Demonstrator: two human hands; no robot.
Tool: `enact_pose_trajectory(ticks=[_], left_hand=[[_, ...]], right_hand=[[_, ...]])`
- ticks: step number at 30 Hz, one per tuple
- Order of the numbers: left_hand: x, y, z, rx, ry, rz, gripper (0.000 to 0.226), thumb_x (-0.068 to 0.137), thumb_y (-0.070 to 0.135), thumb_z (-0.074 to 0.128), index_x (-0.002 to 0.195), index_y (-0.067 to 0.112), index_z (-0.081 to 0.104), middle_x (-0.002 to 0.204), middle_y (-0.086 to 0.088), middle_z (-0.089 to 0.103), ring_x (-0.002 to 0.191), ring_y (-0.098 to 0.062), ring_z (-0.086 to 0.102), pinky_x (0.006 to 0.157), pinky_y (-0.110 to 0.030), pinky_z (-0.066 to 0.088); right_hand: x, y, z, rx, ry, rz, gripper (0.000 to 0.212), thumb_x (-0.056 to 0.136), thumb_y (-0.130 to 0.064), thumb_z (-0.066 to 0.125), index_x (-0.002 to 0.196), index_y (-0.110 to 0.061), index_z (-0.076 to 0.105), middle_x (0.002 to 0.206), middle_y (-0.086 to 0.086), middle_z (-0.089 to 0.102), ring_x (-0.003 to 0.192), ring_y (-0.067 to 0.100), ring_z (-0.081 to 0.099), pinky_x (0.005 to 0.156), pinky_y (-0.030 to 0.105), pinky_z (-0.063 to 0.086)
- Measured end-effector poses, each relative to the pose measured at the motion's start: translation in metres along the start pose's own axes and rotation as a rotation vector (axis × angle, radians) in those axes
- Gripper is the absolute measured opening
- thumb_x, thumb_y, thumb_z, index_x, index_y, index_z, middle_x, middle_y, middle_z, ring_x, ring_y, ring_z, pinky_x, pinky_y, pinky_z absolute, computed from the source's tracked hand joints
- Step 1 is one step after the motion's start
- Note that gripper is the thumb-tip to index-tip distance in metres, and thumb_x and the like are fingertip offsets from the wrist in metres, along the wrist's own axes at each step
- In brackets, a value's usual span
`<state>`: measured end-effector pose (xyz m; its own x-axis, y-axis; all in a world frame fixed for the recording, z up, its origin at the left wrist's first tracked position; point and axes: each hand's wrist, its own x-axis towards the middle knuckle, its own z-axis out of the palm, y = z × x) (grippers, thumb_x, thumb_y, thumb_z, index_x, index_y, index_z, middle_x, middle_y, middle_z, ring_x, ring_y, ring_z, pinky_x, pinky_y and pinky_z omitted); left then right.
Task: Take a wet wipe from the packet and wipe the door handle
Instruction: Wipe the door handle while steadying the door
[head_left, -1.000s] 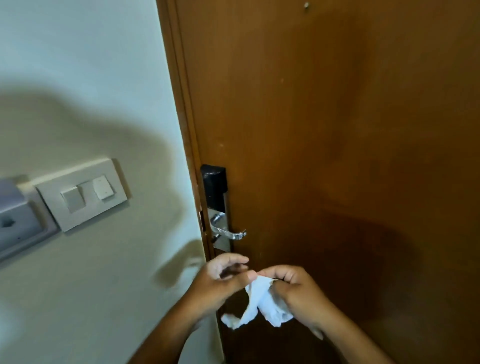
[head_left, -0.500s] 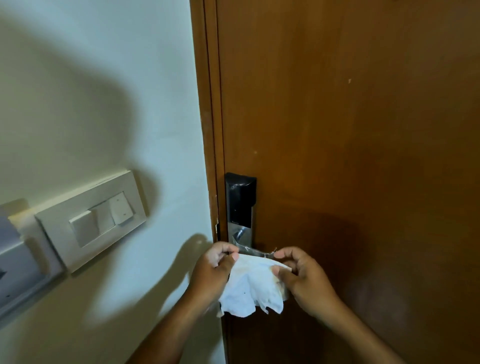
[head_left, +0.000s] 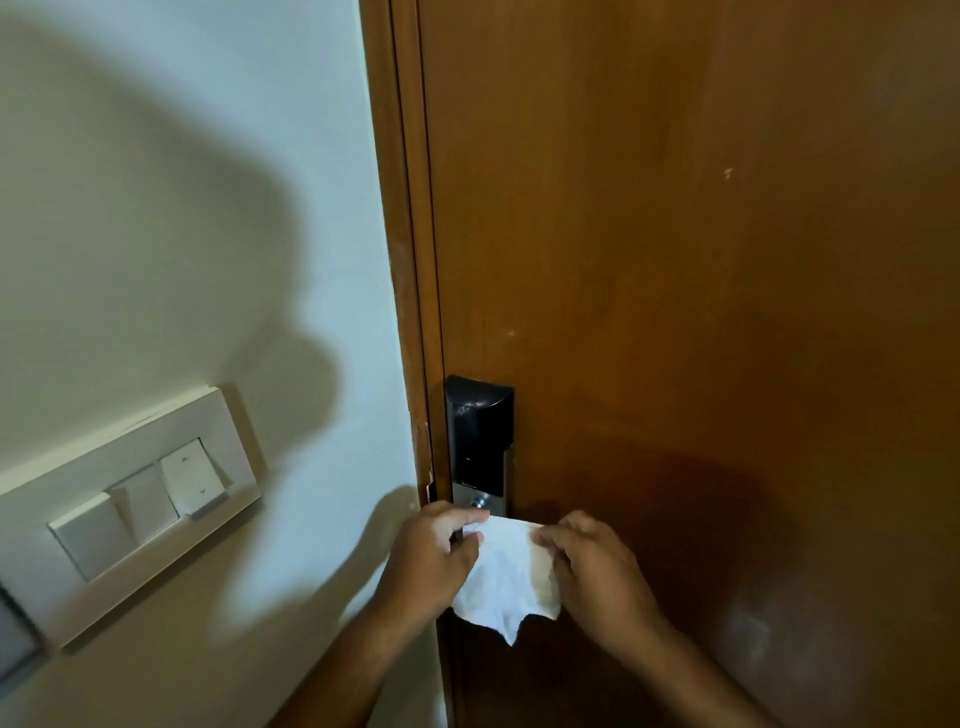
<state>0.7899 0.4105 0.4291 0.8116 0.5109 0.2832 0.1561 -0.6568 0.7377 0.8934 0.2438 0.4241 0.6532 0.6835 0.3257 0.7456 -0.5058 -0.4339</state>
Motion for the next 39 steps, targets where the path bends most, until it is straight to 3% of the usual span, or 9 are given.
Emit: enact_pose_trajectory(ticks=[5,8,12,15,19,24,30,34,39], left_hand=[[0.004,-0.012,0.011,0.220,-0.015,0.098,0.033,0.097,0.022,0.056,0.129,0.021,0.065,0.106,0.004,0.056,0.100,-0.012,0.058,0.085,-0.018,0.047],[0.005,-0.018,0.015,0.191,0.005,0.085,0.035,0.097,0.023,0.056,0.130,0.019,0.064,0.107,0.003,0.053,0.103,-0.014,0.057,0.087,-0.023,0.050],[0.008,-0.016,0.012,0.154,0.135,0.002,0.050,0.095,0.031,0.059,0.142,0.016,0.051,0.132,-0.005,0.056,0.121,-0.021,0.056,0.100,-0.037,0.052],[0.016,0.000,-0.002,0.381,0.333,0.016,0.078,0.091,0.063,0.043,0.153,0.017,0.030,0.155,-0.008,0.041,0.141,-0.025,0.040,0.112,-0.040,0.039],[0.052,0.035,-0.023,0.538,0.367,0.132,0.107,0.078,0.088,0.015,0.156,0.016,-0.002,0.167,-0.010,0.003,0.154,-0.029,0.004,0.122,-0.050,0.015],[0.116,0.094,-0.031,0.651,0.471,0.377,0.113,0.076,0.090,0.021,0.156,0.012,-0.002,0.166,-0.018,-0.002,0.153,-0.034,-0.006,0.122,-0.051,-0.002],[0.147,0.088,-0.020,0.678,0.548,0.461,0.117,0.074,0.090,0.032,0.155,0.009,0.011,0.163,-0.028,0.008,0.152,-0.041,0.002,0.123,-0.053,-0.001],[0.151,0.091,-0.020,0.653,0.587,0.506,0.116,0.074,0.090,0.032,0.155,0.010,0.012,0.163,-0.028,0.011,0.152,-0.042,0.004,0.123,-0.056,0.001],[0.148,0.098,-0.014,0.632,0.627,0.519,0.115,0.074,0.091,0.031,0.155,0.011,0.013,0.163,-0.027,0.012,0.152,-0.042,0.005,0.123,-0.054,-0.001]], right_hand=[[-0.007,-0.007,-0.009,-0.326,0.050,-0.086,0.031,0.069,-0.020,0.075,0.100,-0.014,0.076,0.115,0.006,0.064,0.104,0.027,0.060,0.079,0.041,0.056],[-0.011,-0.011,-0.001,-0.337,0.156,-0.222,0.052,0.051,-0.020,0.086,0.101,-0.011,0.075,0.115,0.013,0.069,0.107,0.032,0.065,0.079,0.047,0.058],[-0.010,-0.014,0.023,-0.528,0.026,-0.497,0.058,0.078,-0.029,0.064,0.132,-0.008,0.058,0.137,0.015,0.058,0.128,0.033,0.053,0.099,0.048,0.048],[-0.004,-0.006,0.031,-0.715,-0.039,-0.595,0.054,0.092,-0.026,0.035,0.140,-0.003,0.047,0.145,0.020,0.047,0.135,0.037,0.043,0.102,0.053,0.045],[0.014,-0.011,0.037,-0.780,-0.123,-0.618,0.056,0.097,-0.024,0.025,0.147,0.002,0.030,0.154,0.026,0.029,0.142,0.041,0.028,0.111,0.054,0.033],[0.049,-0.044,0.059,-0.718,-0.210,-0.601,0.060,0.104,-0.019,0.026,0.147,0.011,-0.004,0.159,0.027,-0.006,0.148,0.038,-0.007,0.121,0.048,0.000],[0.053,-0.046,0.071,-0.647,-0.209,-0.523,0.053,0.103,-0.016,0.021,0.148,0.008,0.007,0.161,0.022,0.007,0.149,0.034,0.005,0.121,0.045,0.012],[0.028,0.002,0.049,-0.559,-0.069,-0.698,0.047,0.096,-0.017,0.036,0.140,-0.010,0.050,0.147,0.006,0.050,0.136,0.021,0.045,0.110,0.037,0.039],[0.009,0.051,0.037,-0.632,0.044,-0.807,0.041,0.103,-0.011,0.027,0.139,-0.007,0.047,0.149,0.010,0.044,0.138,0.026,0.038,0.110,0.042,0.036]])
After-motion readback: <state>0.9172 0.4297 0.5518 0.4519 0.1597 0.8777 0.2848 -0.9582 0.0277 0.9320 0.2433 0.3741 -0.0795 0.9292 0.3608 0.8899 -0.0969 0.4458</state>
